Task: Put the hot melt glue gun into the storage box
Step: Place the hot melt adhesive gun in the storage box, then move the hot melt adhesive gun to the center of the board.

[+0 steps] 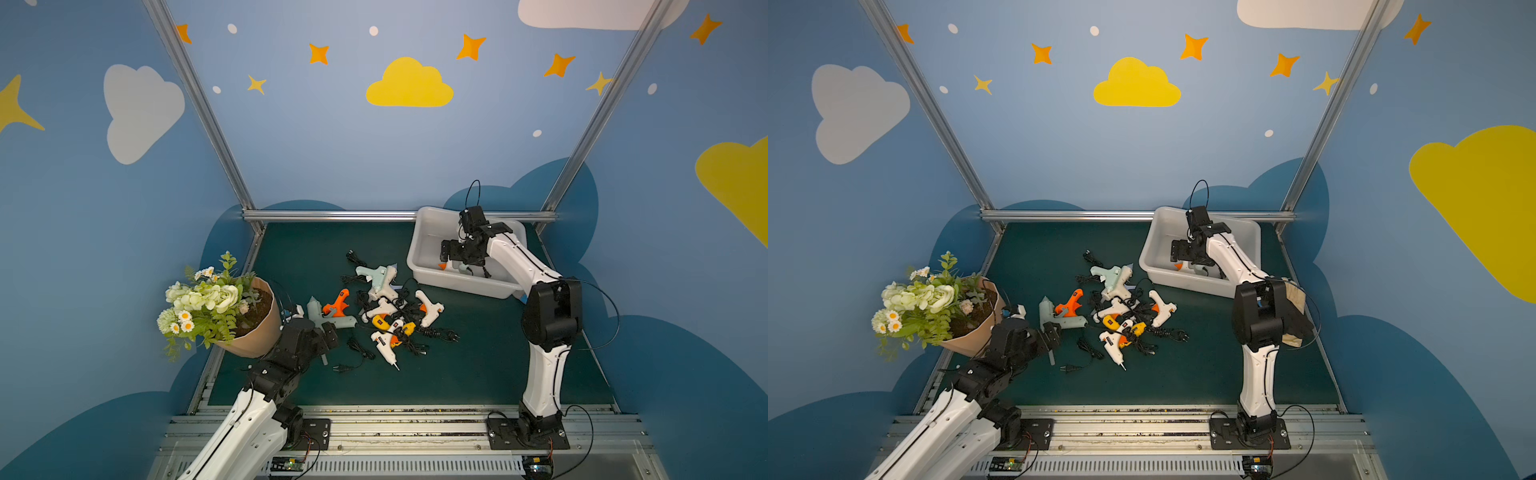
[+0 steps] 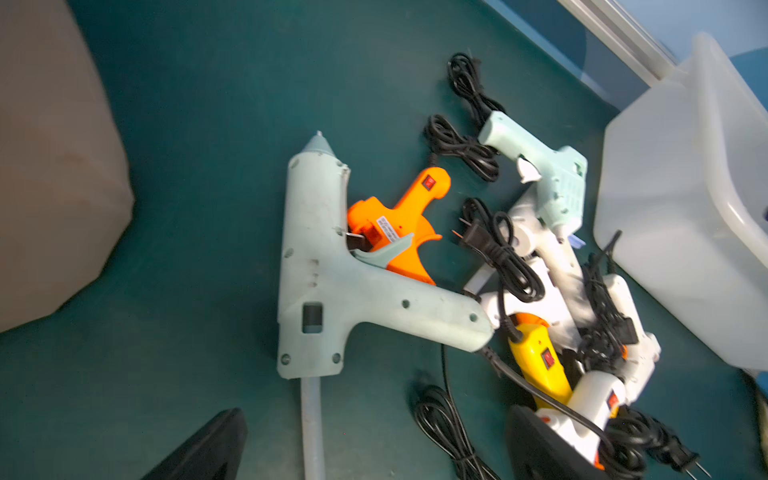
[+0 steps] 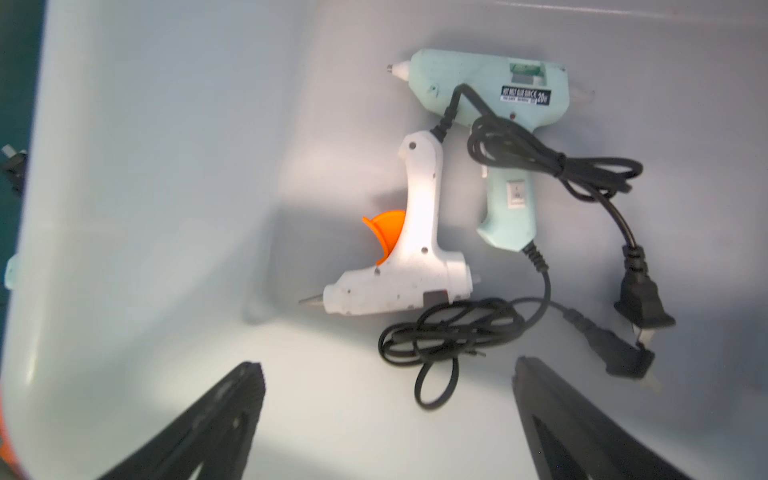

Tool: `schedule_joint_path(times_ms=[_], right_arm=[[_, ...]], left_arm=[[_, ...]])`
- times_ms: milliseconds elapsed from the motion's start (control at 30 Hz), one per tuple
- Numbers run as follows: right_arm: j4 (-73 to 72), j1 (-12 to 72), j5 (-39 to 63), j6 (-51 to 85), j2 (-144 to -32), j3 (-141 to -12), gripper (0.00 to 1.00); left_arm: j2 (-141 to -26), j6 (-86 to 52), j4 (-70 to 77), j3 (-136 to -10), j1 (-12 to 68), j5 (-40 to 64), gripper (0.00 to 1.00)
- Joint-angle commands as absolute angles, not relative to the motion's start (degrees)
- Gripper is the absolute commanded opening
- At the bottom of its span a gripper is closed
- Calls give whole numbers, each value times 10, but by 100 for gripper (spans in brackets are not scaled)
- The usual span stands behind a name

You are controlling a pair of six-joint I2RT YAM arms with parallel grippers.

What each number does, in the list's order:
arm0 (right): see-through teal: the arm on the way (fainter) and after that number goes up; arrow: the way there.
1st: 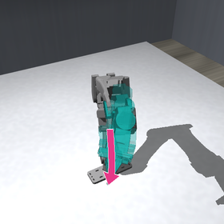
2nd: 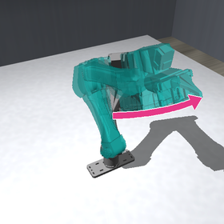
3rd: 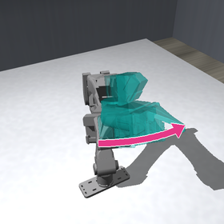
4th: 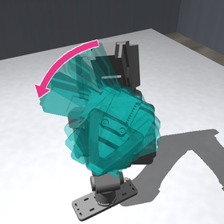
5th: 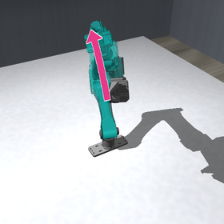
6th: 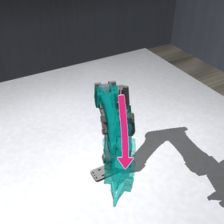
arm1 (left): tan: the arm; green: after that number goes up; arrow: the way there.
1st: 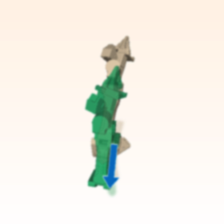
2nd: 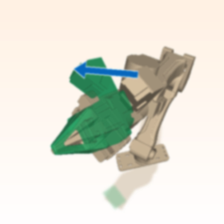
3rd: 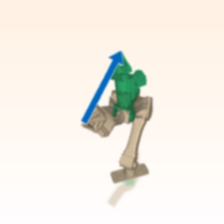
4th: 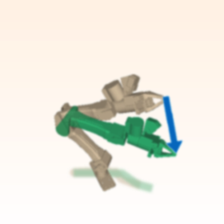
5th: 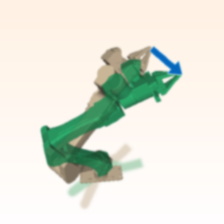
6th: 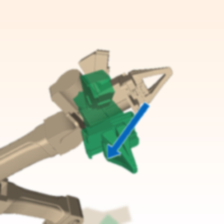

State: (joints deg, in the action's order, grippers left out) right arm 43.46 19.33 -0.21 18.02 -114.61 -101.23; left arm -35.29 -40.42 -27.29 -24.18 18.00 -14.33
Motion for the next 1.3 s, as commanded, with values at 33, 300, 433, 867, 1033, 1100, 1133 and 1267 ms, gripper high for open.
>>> schedule_joint_path(times_ms=[33, 300, 433, 867, 1033, 1100, 1133, 1267], right_arm=[[416, 201, -26, 201, -1096, -944, 98], [367, 225, -49, 224, -977, -807, 98], [363, 233, -59, 231, -934, -769, 98], [355, 249, -58, 241, -887, -745, 98], [355, 259, -59, 243, -875, -740, 98], [355, 261, -61, 243, -869, -737, 98], [355, 262, -62, 243, -866, -734, 98], [350, 264, -63, 243, -854, -723, 98]], left_arm=[[-368, -390, -250, -241, 129, -140, 100], [-454, -372, -168, -229, 52, -89, 100], [-479, -371, -141, -227, 40, -76, 100], [-557, -363, -92, -231, 51, -20, 84], [-621, -366, -80, -250, 66, -28, 79], [-646, -366, -84, -264, 72, -38, 79], [-659, -364, -85, -272, 74, -41, 78], [-699, -362, -70, -293, 89, -37, 76]])
